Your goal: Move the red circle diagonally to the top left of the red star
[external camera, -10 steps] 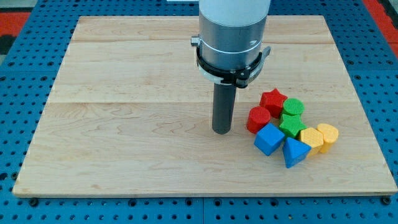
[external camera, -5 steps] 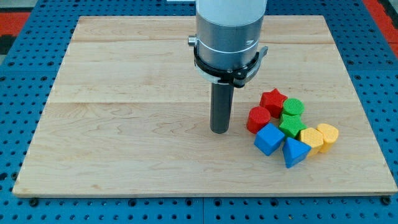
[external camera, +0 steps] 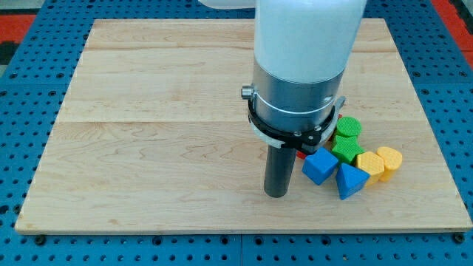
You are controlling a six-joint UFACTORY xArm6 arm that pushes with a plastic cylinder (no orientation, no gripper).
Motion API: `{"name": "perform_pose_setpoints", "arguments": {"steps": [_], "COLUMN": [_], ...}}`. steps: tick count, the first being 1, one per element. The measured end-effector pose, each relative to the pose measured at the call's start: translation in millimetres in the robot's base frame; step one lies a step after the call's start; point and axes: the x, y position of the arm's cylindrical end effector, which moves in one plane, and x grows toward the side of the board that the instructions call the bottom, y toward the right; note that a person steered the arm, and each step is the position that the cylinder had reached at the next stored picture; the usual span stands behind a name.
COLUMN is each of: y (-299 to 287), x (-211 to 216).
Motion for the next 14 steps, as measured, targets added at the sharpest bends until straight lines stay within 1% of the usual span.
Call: {"name": "perform_pose_setpoints", "arguments": {"steps": [3, 5, 7, 8, 9, 10, 11, 12, 13, 14], "y": [1, 33, 41, 61, 60, 34, 33, 30, 30, 43], "x": [0, -1, -5, -51, -76, -89, -127, -153, -161, -191]}}
